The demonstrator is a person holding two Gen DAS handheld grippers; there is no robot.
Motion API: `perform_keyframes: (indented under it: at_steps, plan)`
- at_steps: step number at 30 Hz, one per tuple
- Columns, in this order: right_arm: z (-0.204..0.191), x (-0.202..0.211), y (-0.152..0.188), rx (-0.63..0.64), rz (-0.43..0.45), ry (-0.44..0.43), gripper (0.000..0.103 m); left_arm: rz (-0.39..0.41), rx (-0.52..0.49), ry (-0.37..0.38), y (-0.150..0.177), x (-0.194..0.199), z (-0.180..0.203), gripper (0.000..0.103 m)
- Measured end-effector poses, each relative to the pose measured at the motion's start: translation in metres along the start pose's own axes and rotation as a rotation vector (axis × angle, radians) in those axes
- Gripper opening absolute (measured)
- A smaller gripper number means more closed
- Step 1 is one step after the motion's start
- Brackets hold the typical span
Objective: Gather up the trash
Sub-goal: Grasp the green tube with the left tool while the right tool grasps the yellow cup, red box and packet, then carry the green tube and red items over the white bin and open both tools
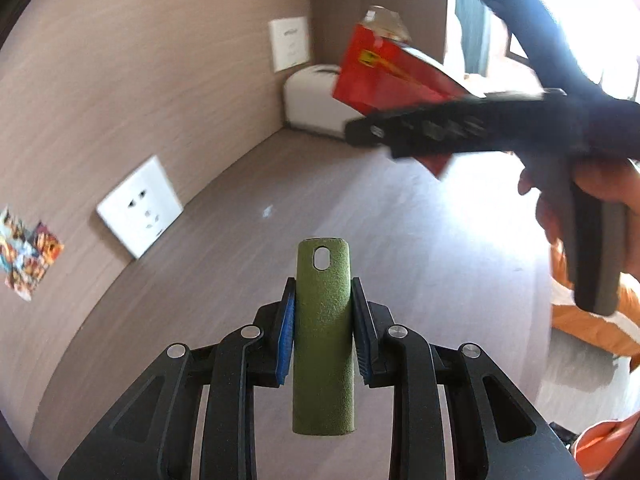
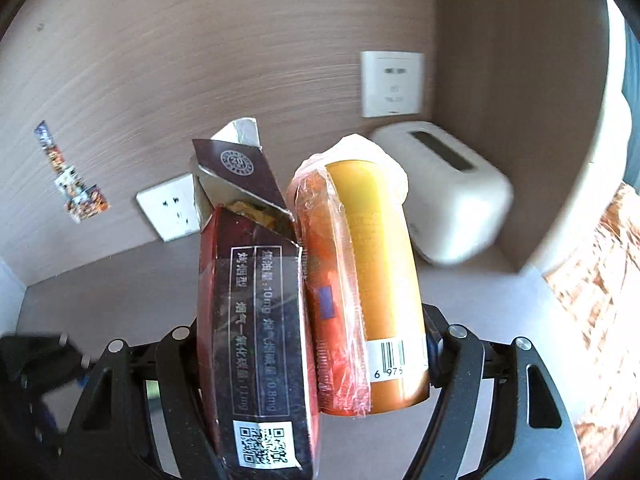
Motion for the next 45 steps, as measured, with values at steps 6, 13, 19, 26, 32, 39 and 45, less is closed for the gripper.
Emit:
perform_keyframes:
  at_steps: [6, 13, 19, 26, 32, 39, 45]
  plan:
    - [0.049, 0.031, 0.03, -0.045, 0.014, 0.056, 0.073, 0.021, -0.087, 0.045, -0.014, 0.002, 0.057, 0.025]
    - [0.105, 0.075, 0.079, -0.086, 0.003, 0.117, 0.074, 0.017, -0.179, 0.098, -0.017, 0.002, 0.125, 0.025]
    - [0.138, 0.106, 0.128, -0.124, -0.029, 0.181, 0.074, -0.011, -0.271, 0.171, -0.01, -0.007, 0.191, 0.025]
    - [0.171, 0.125, 0.198, -0.184, -0.096, 0.233, 0.074, -0.084, -0.397, 0.275, 0.014, -0.036, 0.265, 0.025]
    - [0.187, 0.121, 0.272, -0.203, -0.194, 0.277, 0.074, -0.188, -0.5, 0.37, 0.047, -0.073, 0.314, 0.025]
    - [0.207, 0.096, 0.364, -0.288, -0.339, 0.321, 0.074, -0.323, -0.612, 0.44, 0.101, -0.128, 0.359, 0.025]
    - [0.212, 0.061, 0.428, -0.317, -0.412, 0.339, 0.074, -0.44, -0.623, 0.483, 0.155, -0.189, 0.372, 0.025]
Point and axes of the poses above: each gripper's, at about its wrist camera, not at the fingertips, and x roughly against the way its jaws point, z to its right, y to its underside, the point moved 10 cm from there along -x, roughly the way its jaws point, and after that the axes turned 10 degrees about y, right-handed, at the moved point
